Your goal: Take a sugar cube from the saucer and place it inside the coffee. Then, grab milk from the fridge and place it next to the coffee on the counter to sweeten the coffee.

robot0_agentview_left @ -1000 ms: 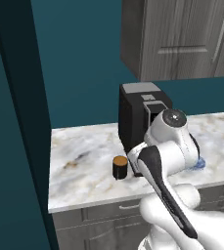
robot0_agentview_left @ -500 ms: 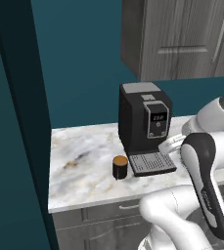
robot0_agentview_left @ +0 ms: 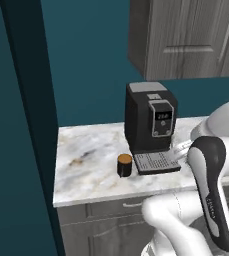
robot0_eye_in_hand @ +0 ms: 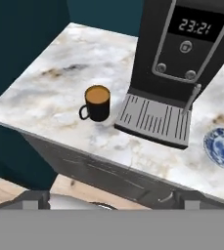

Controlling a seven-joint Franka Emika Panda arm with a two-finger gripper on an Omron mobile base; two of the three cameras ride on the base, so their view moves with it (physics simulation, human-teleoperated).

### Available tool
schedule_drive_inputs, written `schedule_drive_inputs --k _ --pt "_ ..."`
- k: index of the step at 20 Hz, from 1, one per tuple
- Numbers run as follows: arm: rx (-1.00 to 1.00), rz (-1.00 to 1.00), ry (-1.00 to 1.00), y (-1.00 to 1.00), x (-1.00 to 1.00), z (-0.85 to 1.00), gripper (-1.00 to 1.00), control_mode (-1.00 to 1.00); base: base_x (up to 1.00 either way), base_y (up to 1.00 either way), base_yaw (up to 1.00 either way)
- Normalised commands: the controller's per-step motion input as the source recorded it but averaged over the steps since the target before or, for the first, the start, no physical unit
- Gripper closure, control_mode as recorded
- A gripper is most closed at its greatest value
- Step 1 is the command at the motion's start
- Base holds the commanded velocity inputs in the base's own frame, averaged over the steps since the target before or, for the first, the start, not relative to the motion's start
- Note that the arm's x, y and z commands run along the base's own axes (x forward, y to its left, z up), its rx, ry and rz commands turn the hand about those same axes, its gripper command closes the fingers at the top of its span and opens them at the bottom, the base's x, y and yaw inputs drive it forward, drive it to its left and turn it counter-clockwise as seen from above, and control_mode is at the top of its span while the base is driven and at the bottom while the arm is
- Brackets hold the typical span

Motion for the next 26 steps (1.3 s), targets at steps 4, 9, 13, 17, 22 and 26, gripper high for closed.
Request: schedule_drive_inputs --k 4,9,13,17,22,26 --pt "0.00 0.00 0.00 0.00 0.00 0.00 -1.00 1.00 -0.91 -0.09 0.53" --pt "0.00 0.00 0.00 0.00 0.00 0.00 -1.00 1.00 -1.00 -0.16 0.67" --pt "0.00 0.00 0.00 0.00 0.00 0.00 -1.00 1.00 -1.00 -0.23 0.70" --pt "0.00 0.00 0.00 0.00 0.00 0.00 -1.00 1.00 -0.99 -0.17 0.74" --pt "0.00 0.00 0.00 0.00 0.00 0.00 -1.00 1.00 -0.58 0.00 0.96" --pt "0.00 0.00 0.00 0.00 0.00 0.00 -1.00 1.00 -0.11 0.00 1.00"
